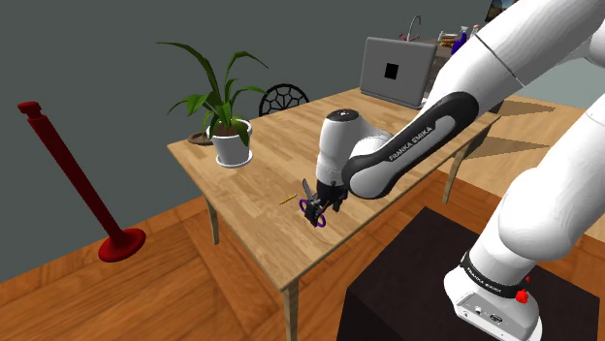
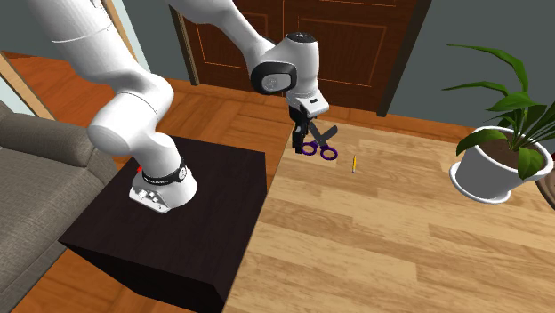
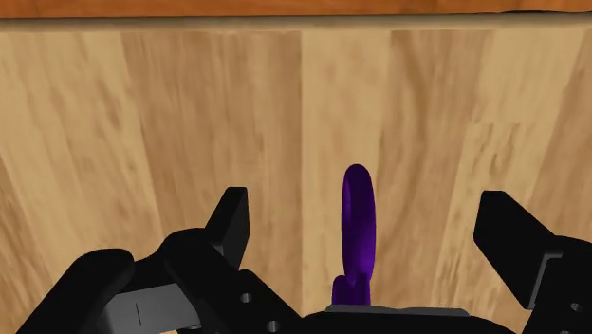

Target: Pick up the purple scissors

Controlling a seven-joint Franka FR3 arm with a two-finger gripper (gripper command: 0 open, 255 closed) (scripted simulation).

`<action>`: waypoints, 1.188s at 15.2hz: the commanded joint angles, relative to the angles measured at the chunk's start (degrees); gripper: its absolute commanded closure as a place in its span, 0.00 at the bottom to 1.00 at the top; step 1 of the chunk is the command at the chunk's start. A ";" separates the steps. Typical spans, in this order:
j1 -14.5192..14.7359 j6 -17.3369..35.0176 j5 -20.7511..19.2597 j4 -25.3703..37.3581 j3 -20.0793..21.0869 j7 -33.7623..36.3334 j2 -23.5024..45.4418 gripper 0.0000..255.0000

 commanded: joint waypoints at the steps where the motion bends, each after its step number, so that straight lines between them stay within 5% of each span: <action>1: -0.11 1.20 -0.71 -0.11 0.29 0.76 1.11 0.00; 2: -0.10 1.20 -0.70 -0.12 0.28 0.76 1.10 0.00; 3: -0.15 1.18 -0.77 0.00 0.25 0.74 1.20 1.00; 12: -0.11 1.20 -0.71 -0.11 0.28 0.76 1.11 1.00; 18: 0.68 -4.38 1.94 1.14 -0.42 -1.30 -3.48 1.00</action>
